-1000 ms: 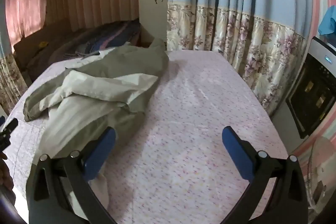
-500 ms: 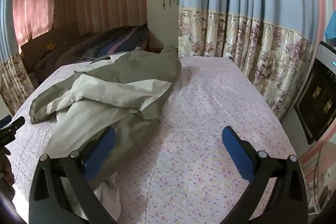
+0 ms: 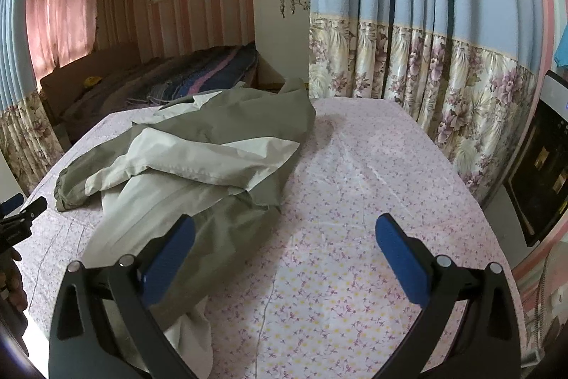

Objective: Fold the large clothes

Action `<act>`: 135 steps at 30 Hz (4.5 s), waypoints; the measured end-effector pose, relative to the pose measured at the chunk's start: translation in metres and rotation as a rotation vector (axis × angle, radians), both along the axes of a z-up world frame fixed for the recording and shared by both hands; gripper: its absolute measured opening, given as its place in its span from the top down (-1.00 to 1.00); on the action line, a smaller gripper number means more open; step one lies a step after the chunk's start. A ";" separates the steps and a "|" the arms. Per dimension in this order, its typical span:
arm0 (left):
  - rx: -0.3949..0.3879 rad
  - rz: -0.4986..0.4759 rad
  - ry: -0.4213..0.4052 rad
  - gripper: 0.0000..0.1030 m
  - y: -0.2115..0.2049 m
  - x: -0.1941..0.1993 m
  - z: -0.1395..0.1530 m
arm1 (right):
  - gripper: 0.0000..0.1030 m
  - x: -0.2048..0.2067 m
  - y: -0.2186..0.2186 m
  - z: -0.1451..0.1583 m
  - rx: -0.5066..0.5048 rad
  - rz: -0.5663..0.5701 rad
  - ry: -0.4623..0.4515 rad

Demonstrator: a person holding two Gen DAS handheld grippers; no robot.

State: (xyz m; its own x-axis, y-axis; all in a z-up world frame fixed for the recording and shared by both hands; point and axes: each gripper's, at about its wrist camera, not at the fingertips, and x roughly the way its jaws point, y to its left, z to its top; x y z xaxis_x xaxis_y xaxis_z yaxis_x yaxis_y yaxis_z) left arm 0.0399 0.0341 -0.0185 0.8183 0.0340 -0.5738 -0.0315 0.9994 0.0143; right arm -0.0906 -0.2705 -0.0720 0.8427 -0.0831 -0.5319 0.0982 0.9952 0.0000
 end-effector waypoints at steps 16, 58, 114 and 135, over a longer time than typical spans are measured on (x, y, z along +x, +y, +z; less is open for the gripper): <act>-0.007 -0.006 -0.001 -0.94 -0.001 -0.004 0.000 | -0.97 0.001 0.001 -0.003 0.001 -0.003 0.017; -0.036 0.020 -0.004 -0.94 0.013 0.001 0.000 | -0.97 0.010 0.007 -0.011 0.003 -0.004 0.047; -0.057 0.017 0.015 -0.94 0.057 0.144 -0.001 | 0.92 0.190 0.134 -0.026 0.071 0.155 0.082; 0.026 0.000 0.018 -0.94 0.001 0.160 0.011 | 0.98 0.186 -0.183 0.014 -0.030 -0.317 -0.014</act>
